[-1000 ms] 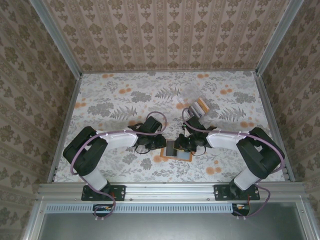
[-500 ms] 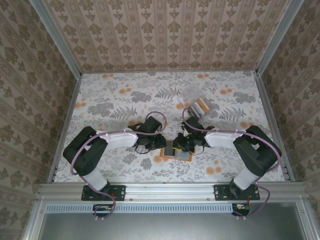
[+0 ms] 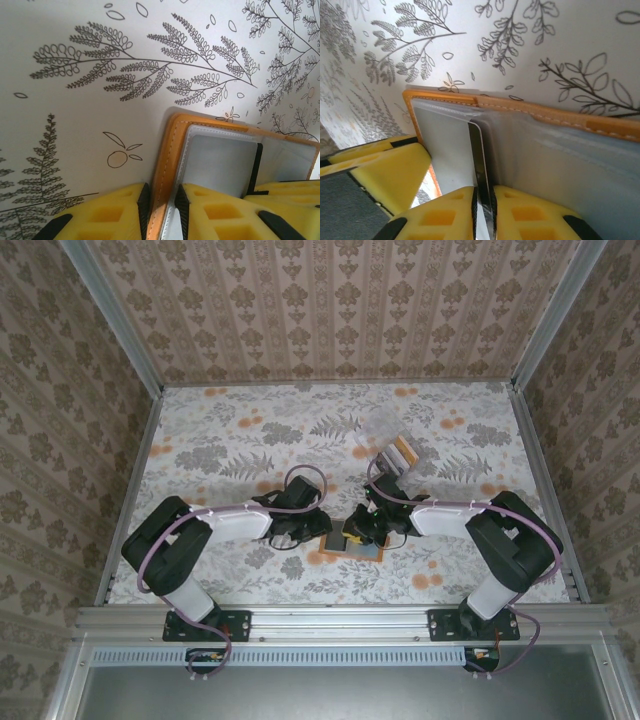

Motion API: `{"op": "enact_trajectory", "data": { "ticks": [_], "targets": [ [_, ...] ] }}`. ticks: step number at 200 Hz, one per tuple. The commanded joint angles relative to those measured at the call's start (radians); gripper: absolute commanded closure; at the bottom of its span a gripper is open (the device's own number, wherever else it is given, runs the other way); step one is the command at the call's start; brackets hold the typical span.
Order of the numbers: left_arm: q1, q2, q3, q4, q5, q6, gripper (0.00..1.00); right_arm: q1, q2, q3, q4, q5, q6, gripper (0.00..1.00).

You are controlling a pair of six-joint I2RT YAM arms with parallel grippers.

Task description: Put the credit cards into the card holder

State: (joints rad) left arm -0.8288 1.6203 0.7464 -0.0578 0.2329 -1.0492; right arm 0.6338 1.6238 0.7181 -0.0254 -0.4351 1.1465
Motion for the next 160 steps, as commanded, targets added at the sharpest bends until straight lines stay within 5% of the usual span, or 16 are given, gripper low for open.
{"op": "enact_trajectory", "data": {
  "ticks": [1,33,160],
  "targets": [
    [-0.025,-0.008,-0.018,0.019,0.008,-0.029,0.73,0.023,-0.059,0.095,-0.196,0.087,-0.105,0.78],
    [-0.025,-0.013,-0.022,0.009,-0.001,-0.024,0.74,0.024,-0.103,0.092,-0.267,0.128,-0.147,0.68],
    [-0.029,-0.103,-0.018,-0.065,-0.077,0.021,0.73,0.023,-0.071,0.151,-0.571,0.394,-0.334,0.72]
  ]
}}
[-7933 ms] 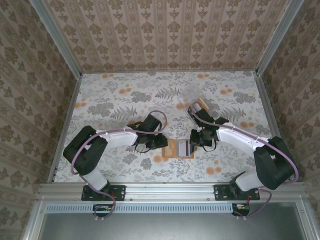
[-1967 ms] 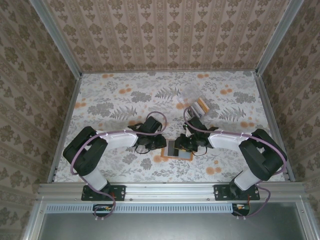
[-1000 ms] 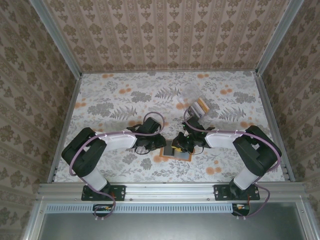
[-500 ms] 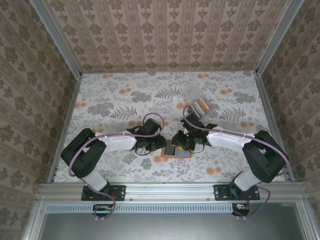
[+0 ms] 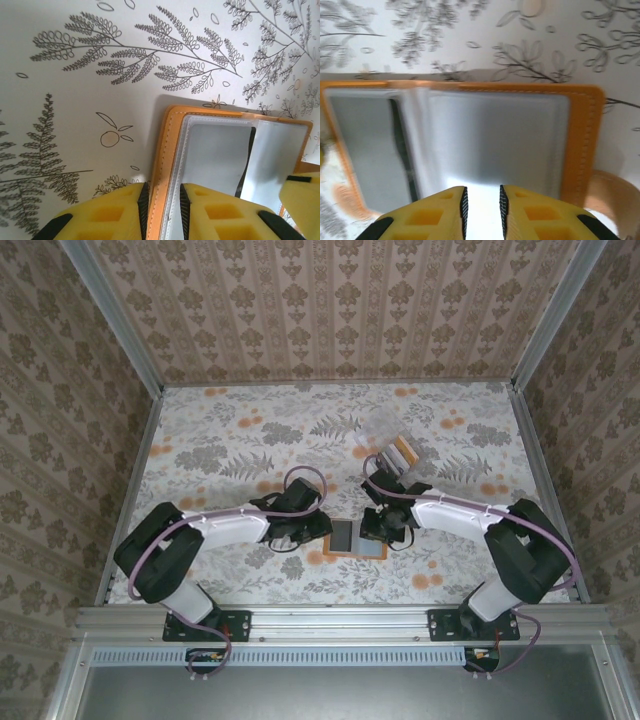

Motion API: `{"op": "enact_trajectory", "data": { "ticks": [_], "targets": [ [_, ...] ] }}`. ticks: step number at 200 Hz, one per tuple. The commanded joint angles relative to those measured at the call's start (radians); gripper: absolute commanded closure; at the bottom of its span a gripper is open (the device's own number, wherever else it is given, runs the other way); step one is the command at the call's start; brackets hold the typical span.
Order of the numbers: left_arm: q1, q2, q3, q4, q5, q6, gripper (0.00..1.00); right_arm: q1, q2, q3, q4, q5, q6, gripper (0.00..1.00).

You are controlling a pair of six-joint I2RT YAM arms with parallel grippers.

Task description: Put the credit cards into the card holder

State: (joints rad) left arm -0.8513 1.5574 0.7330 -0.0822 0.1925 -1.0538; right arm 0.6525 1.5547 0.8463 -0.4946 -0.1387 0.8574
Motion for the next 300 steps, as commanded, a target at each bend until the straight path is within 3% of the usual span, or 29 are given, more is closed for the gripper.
{"op": "enact_trajectory", "data": {
  "ticks": [1,74,147,187,217,262,300],
  "targets": [
    [-0.006,-0.042,-0.005,-0.040,-0.036,0.027,0.73,0.004,-0.005,0.024,-0.103,0.099,-0.045,0.72],
    [-0.038,-0.066,0.090,-0.091,-0.055,0.146,0.72,-0.010,-0.039,0.032,-0.182,0.171,-0.042,0.74],
    [-0.041,-0.037,0.091,-0.080,-0.041,0.135,0.73,-0.036,-0.030,-0.052,-0.160,0.190,0.001,0.77],
    [-0.039,-0.038,0.096,-0.087,-0.045,0.136,0.73,-0.048,-0.005,-0.105,-0.018,0.065,-0.008,0.75],
    [-0.037,-0.046,0.098,-0.096,-0.064,0.130,0.73,-0.051,-0.012,-0.125,0.112,-0.063,-0.069,0.67],
    [-0.031,-0.067,0.092,-0.109,-0.104,0.121,0.73,-0.076,0.036,-0.035,0.089,-0.087,-0.268,0.64],
    [-0.019,-0.100,0.074,-0.118,-0.135,0.112,0.72,-0.079,0.007,0.010,0.035,-0.106,-0.302,0.63]
  ]
}}
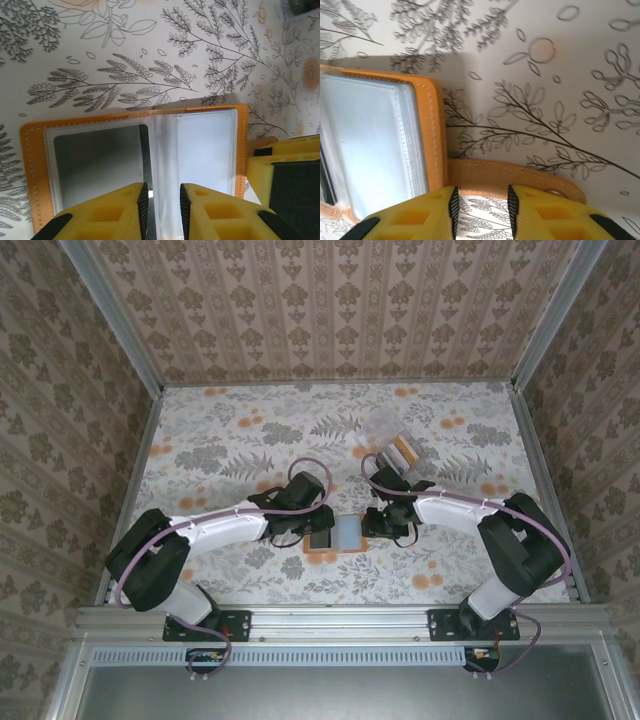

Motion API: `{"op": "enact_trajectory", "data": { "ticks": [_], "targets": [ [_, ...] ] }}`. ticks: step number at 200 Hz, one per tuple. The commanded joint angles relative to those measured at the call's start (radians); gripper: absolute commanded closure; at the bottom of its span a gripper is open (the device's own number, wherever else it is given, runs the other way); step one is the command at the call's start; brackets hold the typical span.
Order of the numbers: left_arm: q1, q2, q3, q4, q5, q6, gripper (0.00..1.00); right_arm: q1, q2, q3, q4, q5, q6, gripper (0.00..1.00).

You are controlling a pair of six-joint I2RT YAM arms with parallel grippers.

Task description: Put the credit cards into the card holder

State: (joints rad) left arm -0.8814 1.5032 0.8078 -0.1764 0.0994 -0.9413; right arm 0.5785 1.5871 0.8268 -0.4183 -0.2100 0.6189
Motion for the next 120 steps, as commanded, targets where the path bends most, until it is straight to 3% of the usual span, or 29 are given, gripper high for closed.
{"op": "enact_trajectory", "data": {
  "ticks": [1,39,69,84,120],
  "targets": [
    [0.010,-0.048,-0.001,-0.024,-0.043,-0.001,0.72,-0.005,-0.030,0.030,-0.042,-0.034,-0.063,0.63],
    [0.034,-0.067,-0.005,-0.028,-0.054,0.013,0.71,-0.049,-0.171,0.121,-0.152,0.002,-0.083,0.61],
    [0.062,-0.079,0.008,-0.033,-0.053,0.037,0.68,-0.176,-0.225,0.205,-0.183,0.029,-0.126,0.55],
    [0.071,-0.083,0.014,-0.031,-0.056,0.050,0.66,-0.257,-0.204,0.263,-0.185,0.038,-0.149,0.47],
    [0.091,-0.081,0.040,-0.032,-0.059,0.076,0.61,-0.408,-0.024,0.439,-0.165,0.025,-0.208,0.39]
  ]
}}
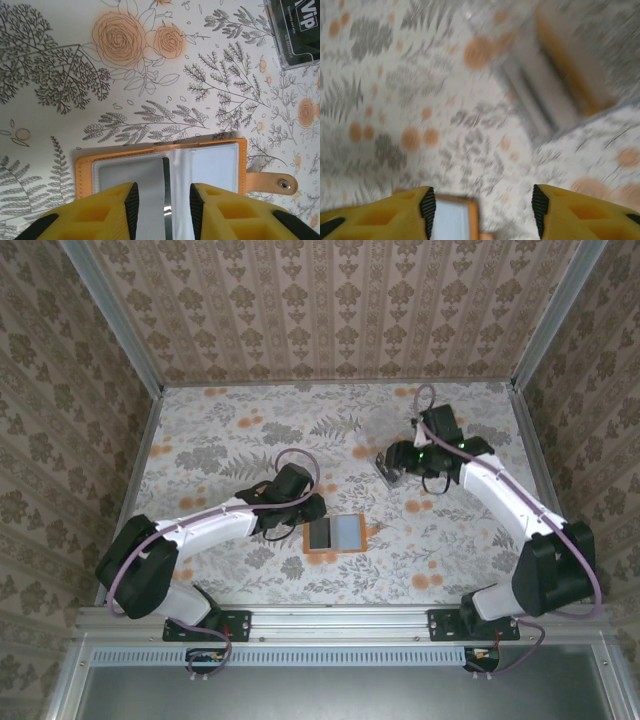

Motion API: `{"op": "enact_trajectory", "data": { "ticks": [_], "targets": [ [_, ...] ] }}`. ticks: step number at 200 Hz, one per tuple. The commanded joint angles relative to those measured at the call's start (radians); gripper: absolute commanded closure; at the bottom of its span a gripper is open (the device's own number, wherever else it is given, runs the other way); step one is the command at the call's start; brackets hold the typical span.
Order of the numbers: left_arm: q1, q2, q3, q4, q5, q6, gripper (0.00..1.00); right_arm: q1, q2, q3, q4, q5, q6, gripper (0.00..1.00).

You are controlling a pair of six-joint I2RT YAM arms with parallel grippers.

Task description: Put the credit cards into the card holder

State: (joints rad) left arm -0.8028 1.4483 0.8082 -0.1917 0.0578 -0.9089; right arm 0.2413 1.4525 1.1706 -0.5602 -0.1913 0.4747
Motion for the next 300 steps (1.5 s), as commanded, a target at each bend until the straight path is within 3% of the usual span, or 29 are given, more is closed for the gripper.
{"op": "enact_trajectory", "data": {
  "ticks": [1,50,83,125,195,245,300],
  "targets": [
    [0.013,-0.026,0.040,-0.016,-0.018,0.044,0.61,-0.073,0.117,0.101,-0.023,0.005,-0.065,0.39],
    [0.026,-0.022,0.057,-0.008,-0.013,0.058,0.55,-0.168,0.372,0.338,-0.073,-0.020,-0.124,0.32],
    [0.037,-0.013,0.053,-0.003,-0.002,0.059,0.54,-0.192,0.500,0.440,-0.115,-0.132,-0.147,0.30],
    [0.052,-0.005,0.055,-0.005,0.013,0.062,0.54,-0.192,0.556,0.453,-0.071,-0.327,-0.139,0.30],
    [0.058,-0.003,0.055,-0.003,0.027,0.064,0.55,-0.147,0.563,0.432,-0.039,-0.469,-0.142,0.30],
    [0.058,-0.009,0.051,-0.001,0.023,0.058,0.55,-0.092,0.481,0.327,0.049,-0.463,-0.038,0.30],
    [0.059,-0.025,0.041,-0.006,0.013,0.058,0.55,-0.021,0.397,0.246,0.047,-0.353,0.024,0.32]
  ]
}}
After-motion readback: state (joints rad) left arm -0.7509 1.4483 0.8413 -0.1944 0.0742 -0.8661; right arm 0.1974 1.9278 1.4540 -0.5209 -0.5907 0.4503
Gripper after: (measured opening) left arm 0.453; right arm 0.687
